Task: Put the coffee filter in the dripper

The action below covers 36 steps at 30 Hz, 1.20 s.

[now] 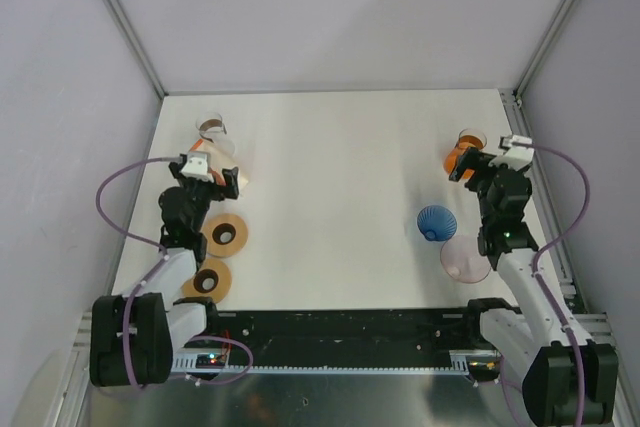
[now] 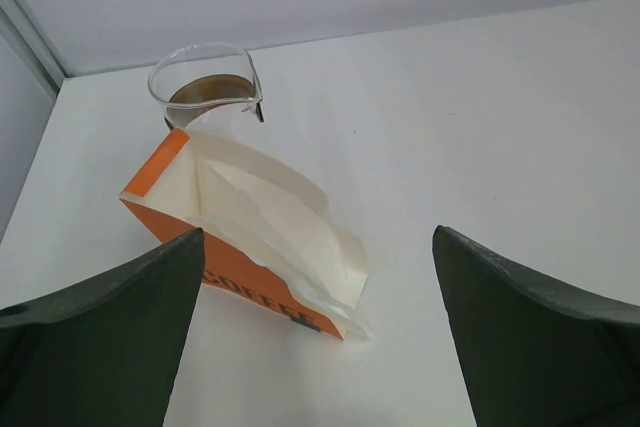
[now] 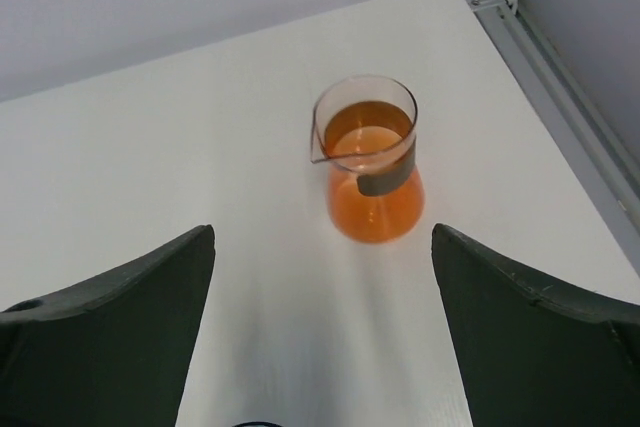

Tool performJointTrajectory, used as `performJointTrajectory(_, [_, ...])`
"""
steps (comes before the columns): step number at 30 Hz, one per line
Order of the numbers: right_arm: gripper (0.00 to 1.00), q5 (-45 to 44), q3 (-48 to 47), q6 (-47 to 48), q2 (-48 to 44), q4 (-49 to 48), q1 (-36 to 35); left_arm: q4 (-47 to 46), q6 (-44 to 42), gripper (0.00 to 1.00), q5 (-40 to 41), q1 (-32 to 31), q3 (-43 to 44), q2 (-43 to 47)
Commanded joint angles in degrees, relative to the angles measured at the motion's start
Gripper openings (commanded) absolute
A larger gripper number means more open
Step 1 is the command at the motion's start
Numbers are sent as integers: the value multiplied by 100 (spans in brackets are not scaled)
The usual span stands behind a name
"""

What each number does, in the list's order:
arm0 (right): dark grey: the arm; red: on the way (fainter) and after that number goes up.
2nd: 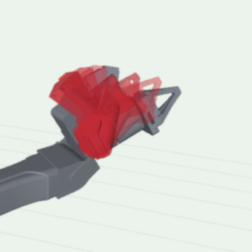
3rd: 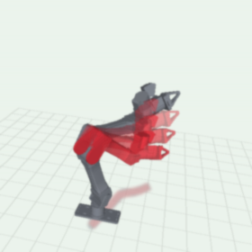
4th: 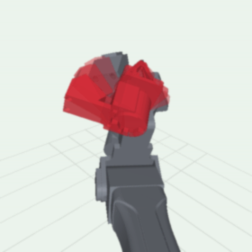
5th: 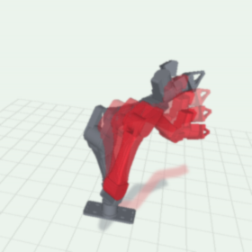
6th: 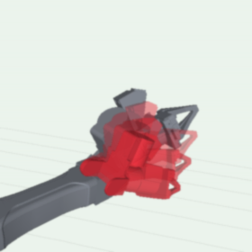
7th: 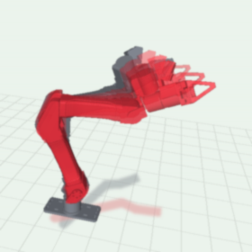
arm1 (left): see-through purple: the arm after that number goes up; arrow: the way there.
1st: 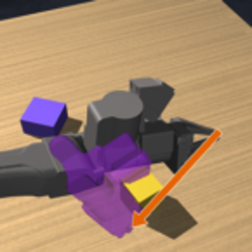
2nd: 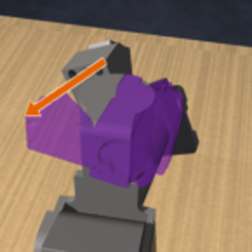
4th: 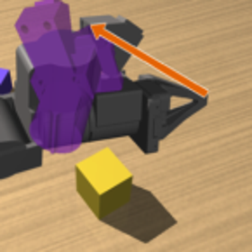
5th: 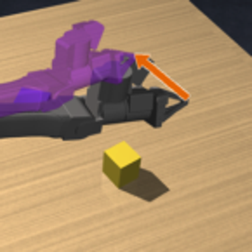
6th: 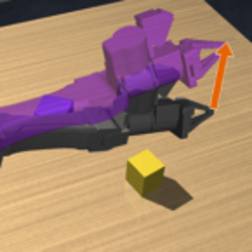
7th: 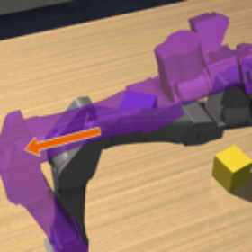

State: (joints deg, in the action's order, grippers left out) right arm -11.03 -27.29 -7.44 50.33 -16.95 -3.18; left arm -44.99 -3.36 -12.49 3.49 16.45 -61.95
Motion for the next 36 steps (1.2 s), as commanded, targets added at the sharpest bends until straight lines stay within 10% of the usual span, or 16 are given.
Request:
performJointTrajectory(1, [92,443,-1111,-671,-81,1737,163,1080,-289,100,-139,-23,405,345])
performJointTrajectory(18, [71,1442,-4456,-1063,3015,4144,1453,5185,-993,100,-139,-15,2928,181])
performJointTrajectory(36, [60,778,-6338,-511,5269,5011,1150,5788,-530,100,247,-17,3565,-224])
